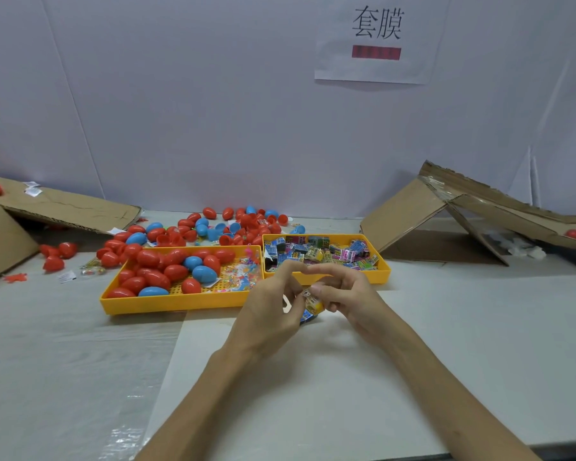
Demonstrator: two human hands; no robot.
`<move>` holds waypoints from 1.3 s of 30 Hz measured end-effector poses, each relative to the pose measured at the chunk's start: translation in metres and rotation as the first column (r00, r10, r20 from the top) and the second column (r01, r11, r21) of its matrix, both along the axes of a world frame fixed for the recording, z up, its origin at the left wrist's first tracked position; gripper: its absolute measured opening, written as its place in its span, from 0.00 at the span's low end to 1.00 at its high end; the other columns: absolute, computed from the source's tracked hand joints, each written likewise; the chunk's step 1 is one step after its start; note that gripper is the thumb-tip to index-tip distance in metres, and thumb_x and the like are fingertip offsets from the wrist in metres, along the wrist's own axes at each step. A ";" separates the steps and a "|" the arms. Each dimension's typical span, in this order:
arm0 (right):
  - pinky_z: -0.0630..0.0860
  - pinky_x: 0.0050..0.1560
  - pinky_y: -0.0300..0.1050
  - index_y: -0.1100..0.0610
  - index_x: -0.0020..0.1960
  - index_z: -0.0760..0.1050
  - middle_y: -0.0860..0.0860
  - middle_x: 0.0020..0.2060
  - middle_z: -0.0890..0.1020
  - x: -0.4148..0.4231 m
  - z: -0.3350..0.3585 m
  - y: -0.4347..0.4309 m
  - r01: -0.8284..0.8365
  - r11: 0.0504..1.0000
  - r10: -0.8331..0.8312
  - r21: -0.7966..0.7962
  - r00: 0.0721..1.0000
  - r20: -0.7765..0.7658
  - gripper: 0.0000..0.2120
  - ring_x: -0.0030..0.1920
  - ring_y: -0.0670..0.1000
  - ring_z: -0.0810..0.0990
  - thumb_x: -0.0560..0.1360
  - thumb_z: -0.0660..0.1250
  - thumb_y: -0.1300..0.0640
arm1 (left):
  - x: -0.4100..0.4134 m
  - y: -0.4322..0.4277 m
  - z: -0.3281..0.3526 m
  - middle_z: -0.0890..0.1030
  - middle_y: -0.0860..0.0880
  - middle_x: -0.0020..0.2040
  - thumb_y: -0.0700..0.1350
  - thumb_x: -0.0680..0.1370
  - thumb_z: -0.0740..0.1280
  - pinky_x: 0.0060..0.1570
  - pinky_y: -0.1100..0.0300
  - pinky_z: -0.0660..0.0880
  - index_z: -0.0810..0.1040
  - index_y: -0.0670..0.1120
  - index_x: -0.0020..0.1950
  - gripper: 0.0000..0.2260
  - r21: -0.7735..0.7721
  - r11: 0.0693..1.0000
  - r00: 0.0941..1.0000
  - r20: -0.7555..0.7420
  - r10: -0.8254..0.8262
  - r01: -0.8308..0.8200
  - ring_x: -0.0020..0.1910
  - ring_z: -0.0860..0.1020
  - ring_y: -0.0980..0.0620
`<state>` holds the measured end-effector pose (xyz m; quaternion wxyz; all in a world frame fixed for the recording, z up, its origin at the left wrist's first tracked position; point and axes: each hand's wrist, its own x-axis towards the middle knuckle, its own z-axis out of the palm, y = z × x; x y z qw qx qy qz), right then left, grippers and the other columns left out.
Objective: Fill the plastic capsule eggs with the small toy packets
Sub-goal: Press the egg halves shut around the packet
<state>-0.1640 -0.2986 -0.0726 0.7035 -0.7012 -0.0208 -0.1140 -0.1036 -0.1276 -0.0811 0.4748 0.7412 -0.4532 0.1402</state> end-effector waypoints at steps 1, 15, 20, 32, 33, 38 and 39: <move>0.68 0.32 0.37 0.48 0.55 0.85 0.50 0.34 0.80 0.000 0.000 0.001 -0.012 1.000 0.012 0.001 1.000 0.000 0.15 0.32 0.47 0.72 0.68 0.76 0.56 | 0.001 0.002 0.001 0.80 0.57 0.39 0.41 0.75 0.70 0.39 0.60 0.76 0.72 0.55 0.62 0.18 0.020 1.000 1.000 0.004 0.015 -0.015 0.41 0.79 0.56; 0.66 0.31 0.37 0.50 0.51 0.87 0.51 0.35 0.83 -0.004 0.007 -0.011 0.137 0.983 -0.139 0.119 0.990 0.009 0.13 0.35 0.46 0.75 0.66 0.76 0.57 | 0.026 0.027 0.016 0.83 0.50 0.50 0.41 0.75 0.68 0.49 0.50 0.71 0.82 0.48 0.51 0.07 -0.096 0.797 0.785 0.133 0.605 -0.597 0.50 0.78 0.47; 0.67 0.31 0.37 0.50 0.51 0.87 0.49 0.34 0.81 -0.003 0.005 -0.013 0.145 0.983 -0.148 0.112 0.989 0.023 0.13 0.32 0.44 0.73 0.67 0.76 0.56 | 0.052 0.053 0.009 0.82 0.45 0.57 0.41 0.74 0.69 0.58 0.45 0.65 0.80 0.50 0.63 0.17 0.265 0.553 0.562 -0.050 0.826 -0.790 0.58 0.76 0.42; 0.69 0.31 0.37 0.51 0.48 0.87 0.49 0.35 0.81 -0.003 0.006 -0.014 0.176 0.979 -0.175 0.104 0.984 -0.011 0.10 0.32 0.44 0.73 0.67 0.76 0.56 | 0.055 0.054 0.013 0.79 0.49 0.54 0.42 0.80 0.70 0.53 0.54 0.76 0.83 0.48 0.61 0.10 -0.095 0.757 0.762 -0.146 0.631 -0.646 0.51 0.79 0.51; 0.69 0.31 0.37 0.51 0.48 0.87 0.49 0.35 0.81 -0.003 0.006 -0.014 0.176 0.979 -0.176 0.106 0.984 -0.011 0.10 0.32 0.44 0.73 0.67 0.76 0.56 | 0.053 0.051 0.016 0.78 0.52 0.54 0.42 0.80 0.70 0.50 0.59 0.78 0.83 0.49 0.60 0.09 -0.193 0.811 0.828 -0.241 0.507 -0.552 0.49 0.81 0.55; 0.69 0.31 0.36 0.51 0.48 0.87 0.48 0.34 0.82 -0.003 0.006 -0.015 0.186 0.975 -0.187 0.122 0.982 -0.008 0.08 0.32 0.43 0.74 0.71 0.75 0.60 | 0.032 0.032 0.026 0.86 0.51 0.49 0.41 0.83 0.65 0.40 0.64 0.81 0.82 0.50 0.56 0.08 -0.436 0.880 0.718 -0.673 -0.179 -0.189 0.47 0.86 0.51; 0.69 0.31 0.36 0.51 0.48 0.87 0.48 0.34 0.82 -0.003 0.007 -0.015 0.187 0.974 -0.188 0.130 0.982 -0.005 0.08 0.32 0.43 0.74 0.72 0.74 0.62 | 0.029 0.030 0.026 0.87 0.51 0.49 0.41 0.83 0.64 0.41 0.63 0.81 0.82 0.49 0.57 0.08 -0.467 0.872 0.660 -0.703 -0.265 -0.147 0.47 0.86 0.49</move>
